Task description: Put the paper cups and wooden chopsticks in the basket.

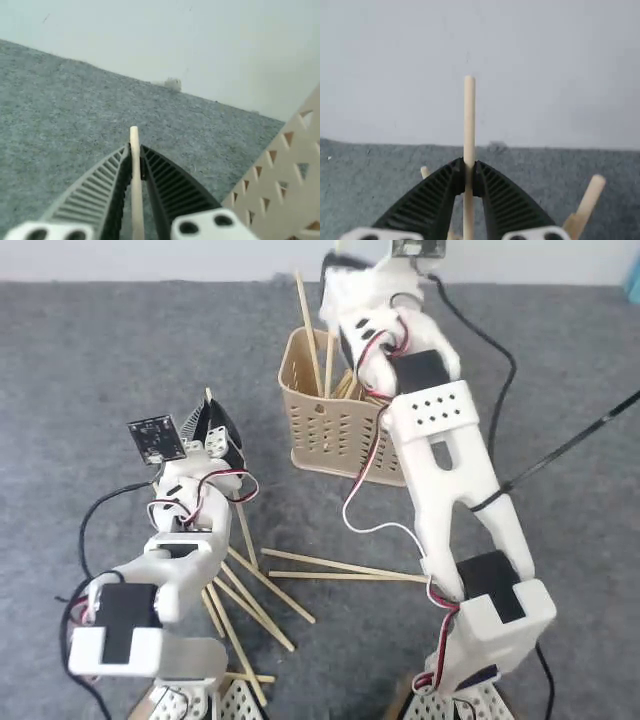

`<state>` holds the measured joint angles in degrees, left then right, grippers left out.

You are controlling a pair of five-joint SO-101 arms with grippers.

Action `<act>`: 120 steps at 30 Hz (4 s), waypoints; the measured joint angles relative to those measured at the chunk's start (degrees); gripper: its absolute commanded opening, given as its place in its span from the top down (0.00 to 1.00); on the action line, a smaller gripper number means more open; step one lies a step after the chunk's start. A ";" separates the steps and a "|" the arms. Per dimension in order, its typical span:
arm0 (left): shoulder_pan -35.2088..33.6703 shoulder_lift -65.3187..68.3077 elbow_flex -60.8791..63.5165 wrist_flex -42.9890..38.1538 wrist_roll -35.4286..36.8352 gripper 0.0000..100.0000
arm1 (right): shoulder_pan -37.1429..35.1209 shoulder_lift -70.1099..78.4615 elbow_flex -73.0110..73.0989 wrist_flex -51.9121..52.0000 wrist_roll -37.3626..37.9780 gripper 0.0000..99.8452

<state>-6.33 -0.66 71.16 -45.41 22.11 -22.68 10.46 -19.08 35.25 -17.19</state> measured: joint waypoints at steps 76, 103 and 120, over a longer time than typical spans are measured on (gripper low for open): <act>-7.38 -19.52 2.29 -8.79 0.09 0.99 | 25.32 -43.52 85.63 2.99 15.03 0.99; 13.10 -15.82 -61.63 36.22 0.00 0.99 | 25.32 -43.52 85.63 2.90 18.81 0.99; 11.25 -2.73 -46.77 20.57 0.00 0.99 | 25.32 -43.52 85.63 2.90 19.78 0.99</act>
<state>4.92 -3.38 24.40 -24.84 22.11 2.64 -33.05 66.55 38.15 2.59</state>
